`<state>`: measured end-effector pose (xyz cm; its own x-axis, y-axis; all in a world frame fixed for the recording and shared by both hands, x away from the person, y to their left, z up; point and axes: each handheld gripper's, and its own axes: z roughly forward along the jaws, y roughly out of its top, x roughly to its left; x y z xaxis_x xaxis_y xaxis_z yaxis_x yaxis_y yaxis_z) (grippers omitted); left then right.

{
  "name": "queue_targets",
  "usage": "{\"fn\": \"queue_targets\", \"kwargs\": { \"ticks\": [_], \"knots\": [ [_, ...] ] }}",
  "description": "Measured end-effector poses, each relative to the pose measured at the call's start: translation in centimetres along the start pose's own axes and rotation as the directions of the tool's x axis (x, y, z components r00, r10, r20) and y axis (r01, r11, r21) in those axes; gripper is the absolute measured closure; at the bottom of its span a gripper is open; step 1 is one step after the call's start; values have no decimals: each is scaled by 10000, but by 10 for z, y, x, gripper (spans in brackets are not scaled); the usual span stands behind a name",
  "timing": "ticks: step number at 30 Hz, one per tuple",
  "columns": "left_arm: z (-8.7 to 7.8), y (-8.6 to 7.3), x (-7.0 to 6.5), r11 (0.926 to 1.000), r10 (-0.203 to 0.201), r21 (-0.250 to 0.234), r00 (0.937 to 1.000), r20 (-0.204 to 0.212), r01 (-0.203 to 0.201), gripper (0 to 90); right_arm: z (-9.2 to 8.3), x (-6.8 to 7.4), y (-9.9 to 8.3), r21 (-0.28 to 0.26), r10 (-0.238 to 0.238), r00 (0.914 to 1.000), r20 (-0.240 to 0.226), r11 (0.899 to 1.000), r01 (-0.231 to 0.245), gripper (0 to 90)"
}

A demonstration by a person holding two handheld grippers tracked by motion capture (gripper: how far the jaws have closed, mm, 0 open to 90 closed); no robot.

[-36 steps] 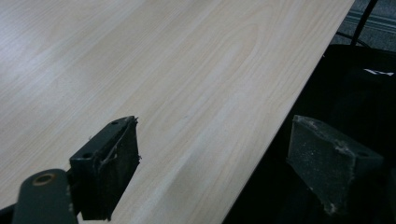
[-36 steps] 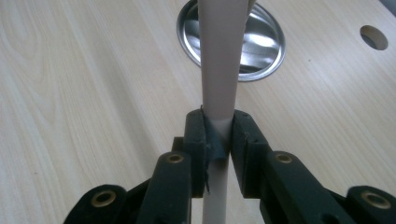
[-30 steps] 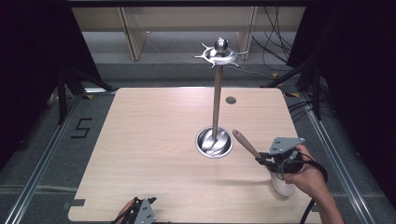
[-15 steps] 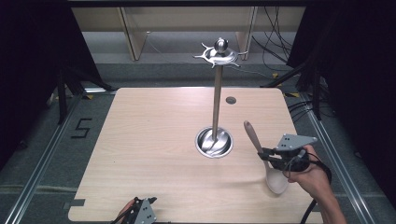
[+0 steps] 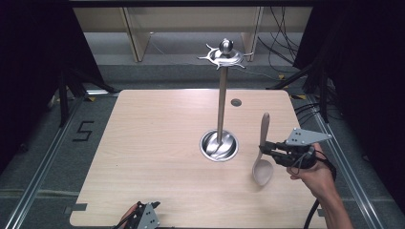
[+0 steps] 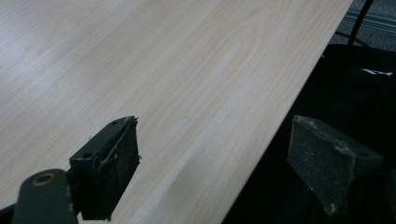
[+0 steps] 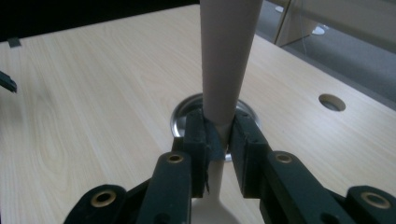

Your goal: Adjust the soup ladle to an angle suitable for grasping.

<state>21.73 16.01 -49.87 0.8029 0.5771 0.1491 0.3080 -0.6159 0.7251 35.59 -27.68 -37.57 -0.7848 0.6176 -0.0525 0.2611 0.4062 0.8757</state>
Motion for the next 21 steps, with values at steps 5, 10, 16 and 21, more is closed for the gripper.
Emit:
{"fn": "queue_targets", "kwargs": {
  "ticks": [5, 10, 16, 21],
  "knots": [
    [0, 0, 0, 10000, 29, 25, 10000, -43, -29, 156, 1, 1, 13, -379, -56, 9999, -90, 9993, 52, 781],
    [-1, 0, 1, 10000, -17, 2, 10000, -52, 17, 156, 4, 1, 22, -415, -8, 9999, -170, 9991, 1, 781],
    [-1, 0, 1, 10000, -28, -13, 10000, -52, 28, 157, 10, 1, 34, -626, -116, 9998, -141, 9980, 106, 780],
    [-1, 0, 1, 10000, -20, -17, 10000, -53, 20, 157, 10, 0, 42, -599, -177, 9998, -55, 9981, 173, 781]
  ]
}}
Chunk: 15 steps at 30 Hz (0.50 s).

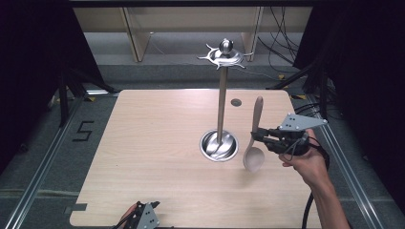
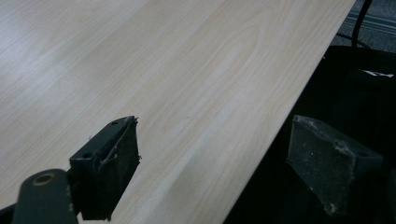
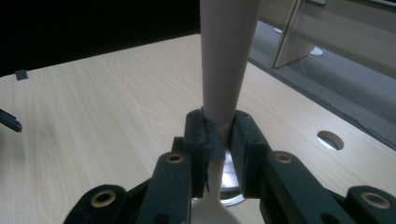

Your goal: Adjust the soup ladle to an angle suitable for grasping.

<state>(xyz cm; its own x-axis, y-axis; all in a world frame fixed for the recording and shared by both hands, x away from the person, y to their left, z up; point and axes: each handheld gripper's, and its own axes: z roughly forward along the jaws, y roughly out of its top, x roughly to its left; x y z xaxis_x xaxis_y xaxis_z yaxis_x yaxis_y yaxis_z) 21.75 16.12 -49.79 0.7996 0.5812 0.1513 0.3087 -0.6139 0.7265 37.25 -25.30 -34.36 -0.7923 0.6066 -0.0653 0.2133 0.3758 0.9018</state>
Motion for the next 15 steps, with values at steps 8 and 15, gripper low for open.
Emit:
{"fn": "queue_targets", "kwargs": {
  "ticks": [8, 15],
  "knots": [
    [0, 0, -1, 10000, -3, 6, 10000, 9, 3, 156, -1, -3, 10, 43, -3, 9999, 110, 10000, 3, 780],
    [0, 0, 0, 10000, 14, 3, 10000, 9, -14, 156, 0, -7, 20, 8, -76, 9997, 219, 10000, 75, 781]
  ]
}}
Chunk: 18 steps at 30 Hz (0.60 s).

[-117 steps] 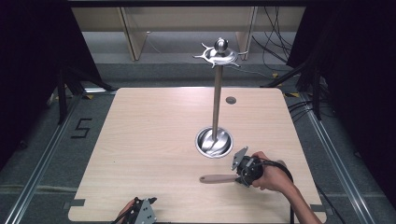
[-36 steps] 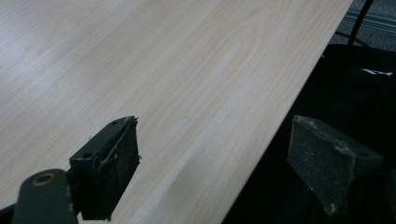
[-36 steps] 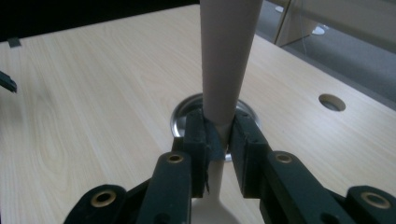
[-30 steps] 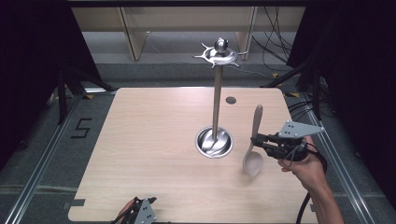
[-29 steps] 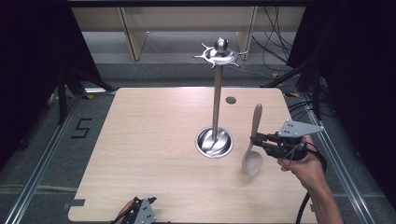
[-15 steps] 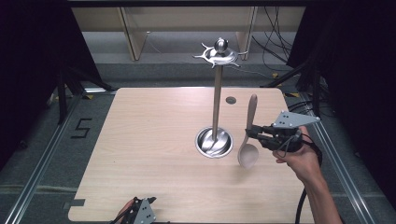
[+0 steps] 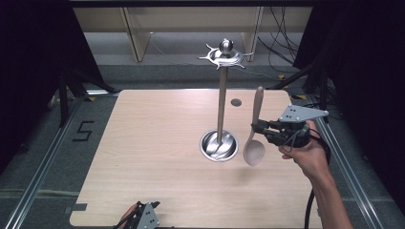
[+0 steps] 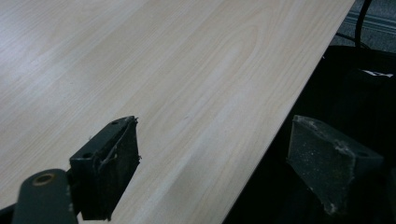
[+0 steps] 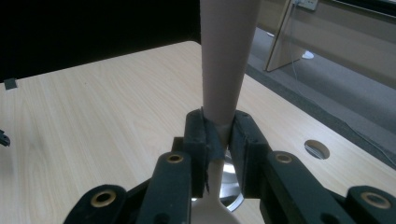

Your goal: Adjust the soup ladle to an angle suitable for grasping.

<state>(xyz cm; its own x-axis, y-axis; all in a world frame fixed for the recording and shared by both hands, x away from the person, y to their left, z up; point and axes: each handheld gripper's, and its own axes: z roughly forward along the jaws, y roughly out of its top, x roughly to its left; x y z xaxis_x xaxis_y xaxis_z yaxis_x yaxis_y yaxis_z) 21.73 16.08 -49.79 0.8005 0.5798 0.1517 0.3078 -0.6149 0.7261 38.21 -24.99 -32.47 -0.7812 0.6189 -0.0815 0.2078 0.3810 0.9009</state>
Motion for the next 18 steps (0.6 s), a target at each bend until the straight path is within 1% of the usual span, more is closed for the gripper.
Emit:
{"fn": "queue_targets", "kwargs": {
  "ticks": [2, 3, 4, 6, 8, 9, 10, 11, 12, 13, 15, 16, 17, 18],
  "knots": [
    [0, 0, 0, 10000, -15, -8, 10000, -1, 15, 156, 0, -2, 5, 62, -184, 9998, 66, 9998, 184, 781],
    [0, 0, 0, 10000, -15, -8, 10000, -1, 15, 156, 0, -2, 5, 62, -184, 9998, 66, 9998, 184, 781],
    [0, 0, 0, 10000, -23, -14, 10000, 15, 23, 156, 2, -3, 9, 36, -164, 9998, 151, 9999, 163, 780],
    [0, 0, 0, 10000, -17, -4, 10000, 9, 17, 156, 2, -4, 12, 101, -217, 9997, 61, 9997, 217, 780],
    [0, 0, 0, 10000, -17, -5, 10000, 6, 17, 157, 2, -4, 19, 94, -116, 9998, 149, 9999, 115, 780],
    [0, 0, 0, 10000, -15, -17, 10000, 10, 15, 156, 3, -5, 21, 32, -202, 9994, 264, 9998, 201, 781],
    [0, 0, 0, 10000, 8, -18, 10000, 6, -8, 156, 3, -6, 23, -28, -301, 9991, 284, 9995, 301, 781],
    [0, 0, 0, 10000, 14, -16, 10000, 1, -14, 156, 4, -6, 25, 4, -268, 9992, 292, 9996, 268, 781],
    [0, 0, 0, 10000, 14, -32, 10000, -38, -14, 157, 3, -7, 27, 76, -362, 9989, 301, 9993, 360, 781],
    [0, 0, 0, 10000, 17, -13, 10000, 1, -17, 156, 4, -7, 28, 77, -250, 9994, 234, 9997, 248, 781],
    [0, 0, -1, 10000, 17, -25, 10000, -1, -17, 156, 4, -7, 30, 158, -200, 9995, 257, 9997, 196, 780],
    [0, 0, 0, 10000, 2, 13, 9999, 114, -2, 156, 5, -9, 33, 186, -211, 9996, 168, 9996, 207, 780],
    [0, 0, 0, 10000, -1, 5, 10000, 81, 1, 156, 6, -8, 33, 49, -176, 9992, 354, 9998, 174, 781],
    [0, 0, 0, 10000, 24, 12, 10000, 76, -24, 156, 5, -10, 35, 197, -236, 9996, 183, 9995, 233, 780]
  ]
}}
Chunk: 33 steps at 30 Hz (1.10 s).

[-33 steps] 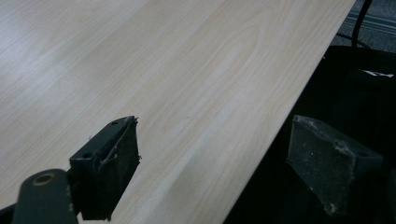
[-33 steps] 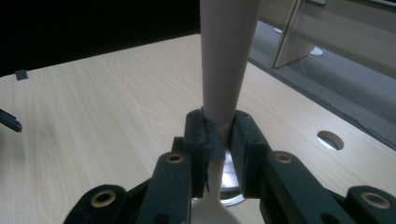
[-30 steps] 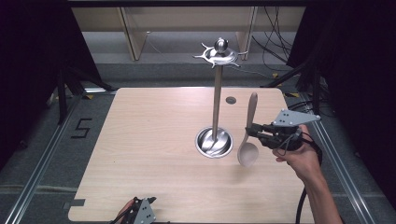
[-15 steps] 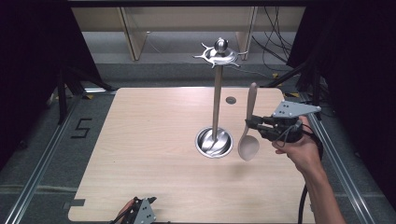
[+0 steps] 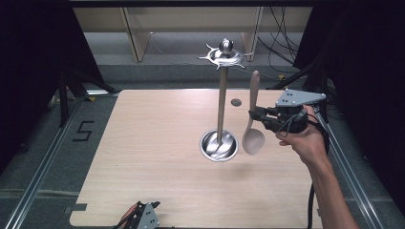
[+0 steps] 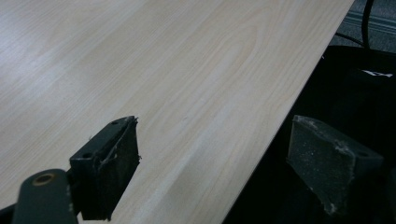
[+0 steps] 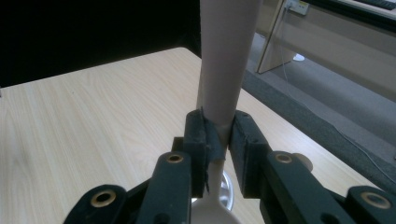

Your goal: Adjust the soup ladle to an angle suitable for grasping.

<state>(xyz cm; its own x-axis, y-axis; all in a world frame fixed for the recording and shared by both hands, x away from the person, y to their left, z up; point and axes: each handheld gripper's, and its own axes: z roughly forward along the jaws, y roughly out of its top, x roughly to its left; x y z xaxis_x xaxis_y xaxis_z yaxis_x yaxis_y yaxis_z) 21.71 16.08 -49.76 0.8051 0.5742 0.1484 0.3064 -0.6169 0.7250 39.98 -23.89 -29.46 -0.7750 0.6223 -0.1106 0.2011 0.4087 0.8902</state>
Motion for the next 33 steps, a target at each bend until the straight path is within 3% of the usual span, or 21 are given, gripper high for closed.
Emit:
{"fn": "queue_targets", "kwargs": {
  "ticks": [2, 3, 4, 6, 7, 10, 11, 12, 15, 17, 18, 21, 22, 32, 33],
  "knots": [
    [0, 0, 0, 10000, -55, -17, 10000, 37, 55, 156, 1, -2, 2, 15, -86, 9999, 60, 10000, 86, 780],
    [0, 0, 0, 10000, -38, -21, 10000, 48, 38, 156, 2, 0, 3, -11, 90, 9999, 54, 10000, -89, 781],
    [1, 0, 0, 10000, -40, -15, 10000, 41, 40, 157, 3, -2, 5, 4, -134, 9997, 181, 9999, 134, 780],
    [0, 0, 0, 10000, -22, 10, 10000, 47, 22, 156, 4, -1, 7, 6, 138, 9999, 97, 9999, -138, 780],
    [1, 0, 0, 10000, -23, 17, 10000, 73, 23, 156, 4, -3, 8, 125, 38, 10000, -79, 9999, -37, 780],
    [1, 0, 0, 10000, -3, 30, 10000, 65, 3, 156, 6, -4, 12, 95, -59, 10000, -43, 9999, 60, 780],
    [0, 0, 0, 10000, -35, 0, 10000, 64, 35, 156, 8, -3, 12, 39, 219, 9998, -3, 9998, -219, 780],
    [0, 0, 0, 10000, -39, -18, 10000, 39, 39, 156, 9, -5, 13, -16, -8, 10000, -7, 10000, 8, 780],
    [0, 0, 0, 10000, -21, -5, 10000, 65, 21, 156, 9, -4, 15, 178, 123, 9997, -187, 9998, -120, 780],
    [1, 0, -1, 10000, 7, 8, 10000, 89, -7, 156, 11, -3, 16, 1, 193, 9997, -168, 9998, -193, 781],
    [1, 0, -1, 10000, 6, -2, 10000, 88, -6, 156, 12, -4, 17, -74, -96, 9998, -178, 9999, 95, 780],
    [0, 0, 0, 10000, -10, -2, 10000, 53, 10, 156, 11, -2, 19, 261, 221, 9993, -293, 9994, -213, 780],
    [0, 0, 0, 10000, -20, -4, 10000, 51, 21, 156, 12, -4, 19, 199, 19, 9997, -258, 9998, -14, 780],
    [1, 0, -1, 10000, -16, -10, 10000, 60, 16, 156, 18, -4, 19, 254, 379, 9983, -444, 9990, -368, 780],
    [1, 0, -1, 10000, 3, -3, 10000, 77, -3, 156, 20, -4, 20, 522, 318, 9979, -569, 9982, -289, 780]
  ]
}}
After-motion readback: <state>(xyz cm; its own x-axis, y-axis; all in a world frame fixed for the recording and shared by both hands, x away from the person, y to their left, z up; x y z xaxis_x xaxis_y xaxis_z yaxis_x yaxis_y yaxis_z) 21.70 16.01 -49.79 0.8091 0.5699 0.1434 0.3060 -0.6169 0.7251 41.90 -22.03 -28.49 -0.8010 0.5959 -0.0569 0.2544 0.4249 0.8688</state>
